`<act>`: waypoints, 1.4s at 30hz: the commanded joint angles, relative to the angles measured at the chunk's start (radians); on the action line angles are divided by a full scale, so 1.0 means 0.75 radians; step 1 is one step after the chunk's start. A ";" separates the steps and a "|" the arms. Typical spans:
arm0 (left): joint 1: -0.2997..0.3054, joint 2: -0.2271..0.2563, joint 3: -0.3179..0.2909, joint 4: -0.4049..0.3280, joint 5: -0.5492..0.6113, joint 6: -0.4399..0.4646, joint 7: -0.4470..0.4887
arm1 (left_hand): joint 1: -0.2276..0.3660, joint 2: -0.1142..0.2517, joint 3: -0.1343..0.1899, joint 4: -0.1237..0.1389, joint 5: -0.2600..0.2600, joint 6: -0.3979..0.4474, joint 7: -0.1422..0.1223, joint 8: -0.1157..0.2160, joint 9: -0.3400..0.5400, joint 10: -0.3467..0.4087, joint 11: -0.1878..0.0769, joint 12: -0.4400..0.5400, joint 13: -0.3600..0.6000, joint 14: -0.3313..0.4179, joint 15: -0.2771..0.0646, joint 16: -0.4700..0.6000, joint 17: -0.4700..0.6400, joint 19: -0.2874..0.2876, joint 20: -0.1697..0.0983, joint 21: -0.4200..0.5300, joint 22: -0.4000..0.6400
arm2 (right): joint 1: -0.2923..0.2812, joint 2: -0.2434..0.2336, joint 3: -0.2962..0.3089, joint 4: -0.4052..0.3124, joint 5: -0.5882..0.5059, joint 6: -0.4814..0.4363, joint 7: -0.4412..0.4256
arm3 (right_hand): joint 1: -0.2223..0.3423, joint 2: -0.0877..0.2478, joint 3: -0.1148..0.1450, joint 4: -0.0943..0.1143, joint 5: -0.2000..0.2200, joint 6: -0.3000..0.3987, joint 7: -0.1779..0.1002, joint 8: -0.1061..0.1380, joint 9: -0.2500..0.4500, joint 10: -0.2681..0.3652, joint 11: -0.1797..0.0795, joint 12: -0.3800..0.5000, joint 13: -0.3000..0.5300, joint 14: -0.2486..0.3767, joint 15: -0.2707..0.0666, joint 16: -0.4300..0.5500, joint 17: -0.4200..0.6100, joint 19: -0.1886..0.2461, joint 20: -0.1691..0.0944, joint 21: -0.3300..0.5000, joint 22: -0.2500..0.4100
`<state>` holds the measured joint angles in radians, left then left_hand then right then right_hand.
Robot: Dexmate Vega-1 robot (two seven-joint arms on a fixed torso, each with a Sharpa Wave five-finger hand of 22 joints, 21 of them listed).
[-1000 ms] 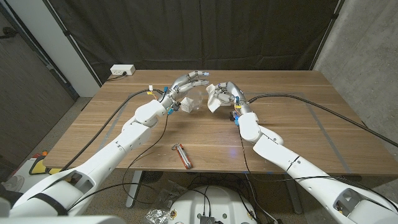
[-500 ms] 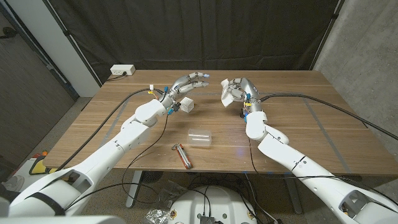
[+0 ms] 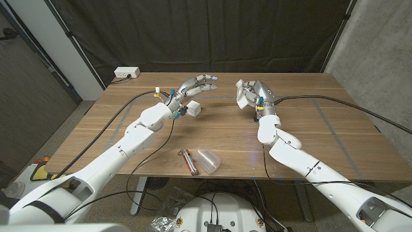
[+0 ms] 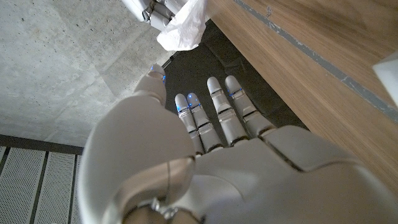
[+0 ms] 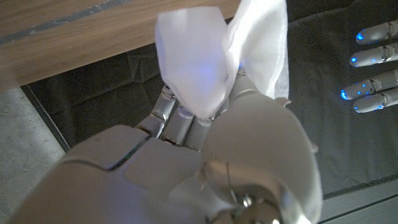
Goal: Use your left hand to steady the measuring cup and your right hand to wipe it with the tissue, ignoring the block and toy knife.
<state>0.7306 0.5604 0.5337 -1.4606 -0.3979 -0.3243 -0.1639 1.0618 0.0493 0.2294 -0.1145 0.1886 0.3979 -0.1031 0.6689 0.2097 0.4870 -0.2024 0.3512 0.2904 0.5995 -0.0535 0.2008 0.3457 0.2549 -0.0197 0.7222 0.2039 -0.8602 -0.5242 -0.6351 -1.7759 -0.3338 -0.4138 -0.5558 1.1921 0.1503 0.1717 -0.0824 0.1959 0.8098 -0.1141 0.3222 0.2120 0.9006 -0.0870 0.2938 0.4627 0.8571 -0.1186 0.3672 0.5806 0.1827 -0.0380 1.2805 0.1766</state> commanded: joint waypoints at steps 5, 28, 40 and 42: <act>0.034 0.025 -0.019 -0.043 -0.008 0.002 0.016 | -0.009 -0.003 0.005 0.004 0.000 -0.020 0.001 -0.012 0.005 -0.020 0.008 -0.009 0.003 -0.021 -0.188 -0.008 0.003 -0.013 0.003 0.008 0.000 | 0.030 -0.076 -0.048 -0.170 0.005 -0.310 0.180 | -0.095 -0.018 0.022 0.029 -0.003 -0.175 -0.004 -0.117 -0.014 -0.248 0.036 -0.134 -0.096 -0.181 -0.082 -0.182 -0.128 -0.052 -0.010 -0.051 -0.003; 0.080 0.111 -0.076 -0.053 -0.085 -0.051 -0.081 | -0.031 -0.009 -0.003 0.010 0.003 -0.077 -0.005 -0.040 0.000 -0.069 0.016 -0.025 0.004 -0.103 -0.179 -0.019 0.000 -0.058 0.012 0.011 -0.002 | 0.136 -0.185 -0.125 -0.279 0.067 -0.539 0.323 | -0.521 -0.089 -0.105 0.165 0.008 -0.832 0.098 -0.184 -0.020 -0.952 0.197 -0.129 -0.321 -0.855 0.192 -0.239 -0.304 -0.394 0.156 -0.302 -0.002; 0.064 0.138 -0.082 0.029 -0.154 -0.072 -0.212 | -0.036 -0.004 -0.003 0.013 0.003 -0.077 -0.001 -0.044 -0.002 -0.069 0.016 -0.024 0.005 -0.113 -0.178 -0.016 -0.004 -0.064 0.015 0.015 -0.003 | 0.097 -0.201 -0.132 -0.364 0.005 -0.658 0.235 | -0.545 -0.065 -0.102 0.169 0.011 -0.753 0.087 -0.155 -0.023 -0.870 0.175 -0.088 -0.338 -0.843 0.168 -0.217 -0.333 -0.388 0.162 -0.341 -0.004; 0.057 0.133 -0.081 0.053 -0.168 -0.079 -0.238 | -0.037 -0.003 -0.003 0.014 0.003 -0.075 -0.001 -0.043 -0.002 -0.069 0.013 -0.024 0.005 -0.114 -0.176 -0.015 -0.005 -0.064 0.015 0.016 -0.003 | 0.092 -0.187 -0.145 -0.375 -0.010 -0.682 0.216 | -0.542 -0.064 -0.100 0.166 0.012 -0.748 0.085 -0.154 -0.023 -0.868 0.176 -0.087 -0.339 -0.836 0.164 -0.215 -0.335 -0.382 0.161 -0.342 -0.004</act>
<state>0.7832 0.6483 0.4763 -1.4756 -0.4743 -0.3714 -0.2558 1.0360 0.0400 0.2251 -0.1102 0.1886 0.3407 -0.1066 0.6398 0.2092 0.4371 -0.1876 0.3360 0.2900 0.5227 -0.0481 0.1880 0.3431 0.2098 -0.0068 0.7287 0.1998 -0.7690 -0.6674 -0.7235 -2.0043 -0.2986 -0.8505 -0.3359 0.7815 0.0927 0.0859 0.0455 0.2039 0.2361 -0.0463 0.1966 0.1953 0.2390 0.0439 0.2190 0.2089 0.2173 0.0066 0.2000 0.3292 -0.1109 0.0822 1.0250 0.1722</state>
